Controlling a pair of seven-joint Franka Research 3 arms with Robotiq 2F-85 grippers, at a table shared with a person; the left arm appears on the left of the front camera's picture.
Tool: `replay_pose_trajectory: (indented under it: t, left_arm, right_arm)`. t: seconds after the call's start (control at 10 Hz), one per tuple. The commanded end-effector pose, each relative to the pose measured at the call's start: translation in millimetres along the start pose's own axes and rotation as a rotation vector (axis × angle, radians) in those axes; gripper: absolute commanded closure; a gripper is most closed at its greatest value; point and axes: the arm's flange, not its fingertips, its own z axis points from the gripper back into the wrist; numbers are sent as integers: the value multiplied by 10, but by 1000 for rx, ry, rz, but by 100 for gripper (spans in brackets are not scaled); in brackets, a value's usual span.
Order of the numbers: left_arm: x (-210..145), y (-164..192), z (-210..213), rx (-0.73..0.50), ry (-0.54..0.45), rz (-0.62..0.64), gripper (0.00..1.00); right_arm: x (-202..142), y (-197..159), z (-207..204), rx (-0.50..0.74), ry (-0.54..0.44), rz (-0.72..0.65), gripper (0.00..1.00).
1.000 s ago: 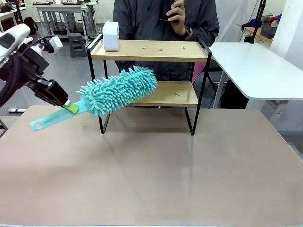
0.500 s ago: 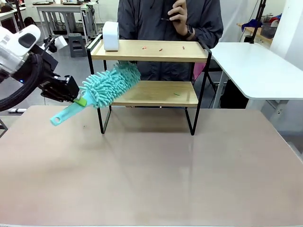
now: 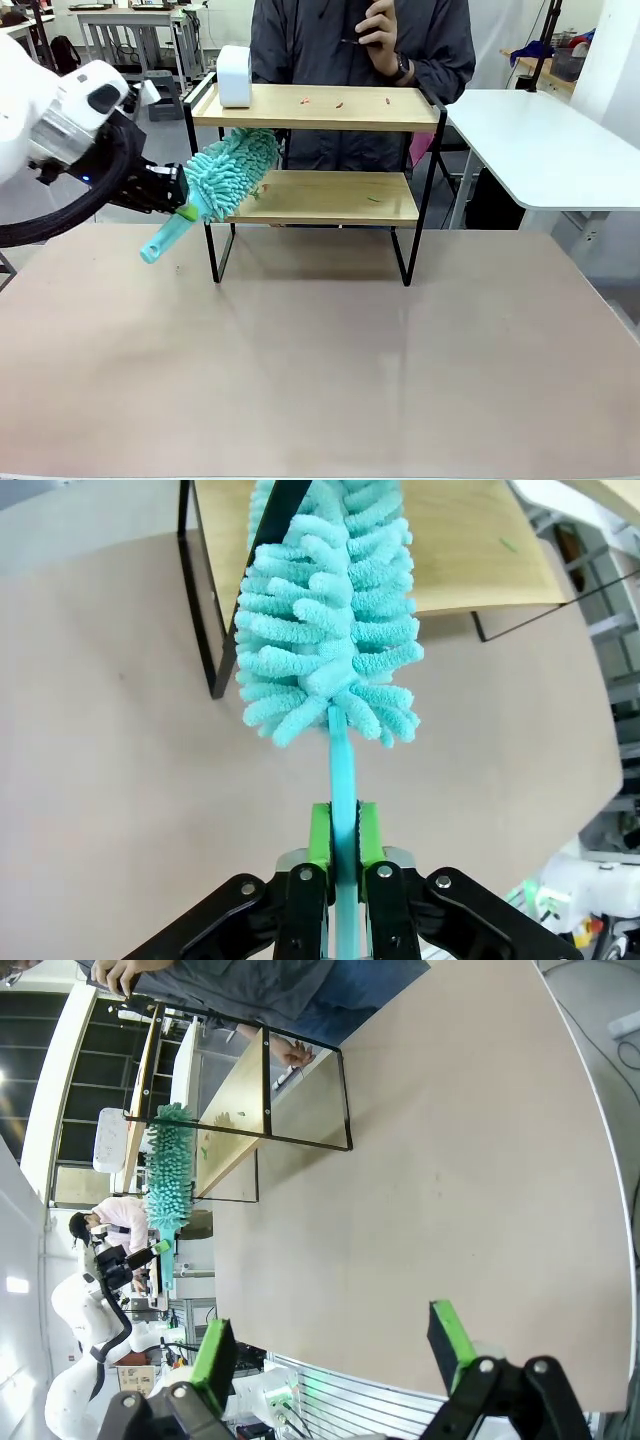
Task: Clean the shelf.
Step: Clean the specific tier of the Shelf with the Duster once objects are removed.
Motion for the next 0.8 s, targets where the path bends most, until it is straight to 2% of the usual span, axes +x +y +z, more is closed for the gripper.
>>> replay_pose_trajectory:
  t: [0.0, 0.1, 0.7]
  left_arm:
    - [43, -116, -74, 85, -2, 16, 88]
    - [52, -141, -95, 122, -18, 19, 88]
    - [160, -278, -253, 49, 95, -38, 88]
  right_arm:
    - [23, 6, 5, 19, -12, 22, 0]
    - [23, 6, 5, 19, -12, 22, 0]
    - [23, 6, 5, 19, -12, 22, 0]
